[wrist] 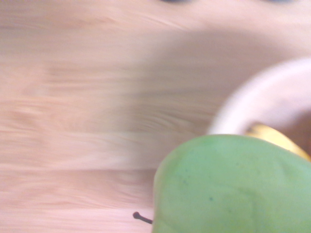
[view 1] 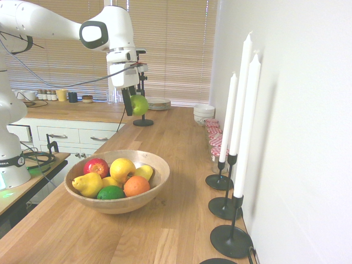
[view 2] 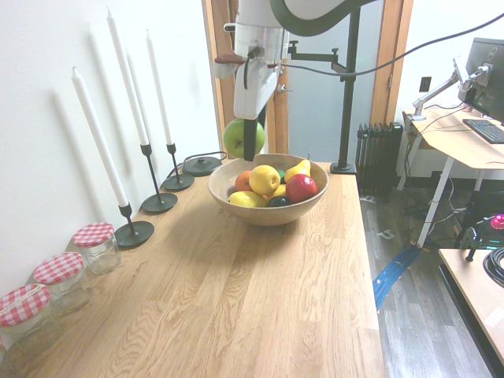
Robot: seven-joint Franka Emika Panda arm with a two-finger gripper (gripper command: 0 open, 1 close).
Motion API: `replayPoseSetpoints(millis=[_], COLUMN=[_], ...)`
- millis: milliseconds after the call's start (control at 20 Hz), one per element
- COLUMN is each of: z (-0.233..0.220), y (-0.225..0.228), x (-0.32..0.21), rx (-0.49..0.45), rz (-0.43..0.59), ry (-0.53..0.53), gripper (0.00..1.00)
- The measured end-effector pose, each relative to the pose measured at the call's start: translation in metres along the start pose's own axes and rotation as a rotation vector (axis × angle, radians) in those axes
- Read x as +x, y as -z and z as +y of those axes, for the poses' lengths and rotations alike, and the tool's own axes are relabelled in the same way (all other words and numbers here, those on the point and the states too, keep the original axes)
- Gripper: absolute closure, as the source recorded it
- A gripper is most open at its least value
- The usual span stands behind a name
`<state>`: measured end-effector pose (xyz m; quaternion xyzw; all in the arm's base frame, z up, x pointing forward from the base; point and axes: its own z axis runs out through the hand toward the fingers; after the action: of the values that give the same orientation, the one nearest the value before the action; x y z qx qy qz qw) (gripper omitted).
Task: Take green apple out of the basket
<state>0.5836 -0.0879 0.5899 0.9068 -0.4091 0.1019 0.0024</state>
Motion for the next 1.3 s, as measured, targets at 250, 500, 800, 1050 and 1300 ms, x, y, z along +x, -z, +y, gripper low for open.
replayPoseSetpoints(millis=[250,500,800,1050,1300], z=[-0.063,-0.099,-0.115,-0.125,-0.142], y=[-0.011,-0.051,-0.105,-0.155,-0.18], x=[-0.038,-0.057,-0.06,-0.064,-0.081], rx=[-0.014,-0.046,-0.069,-0.082,-0.08], rz=[-0.006,-0.043,-0.081,-0.115,-0.12], ry=[0.051,0.074,0.062,0.035,0.014], gripper=[1.0,1.0,1.0,1.0,1.0])
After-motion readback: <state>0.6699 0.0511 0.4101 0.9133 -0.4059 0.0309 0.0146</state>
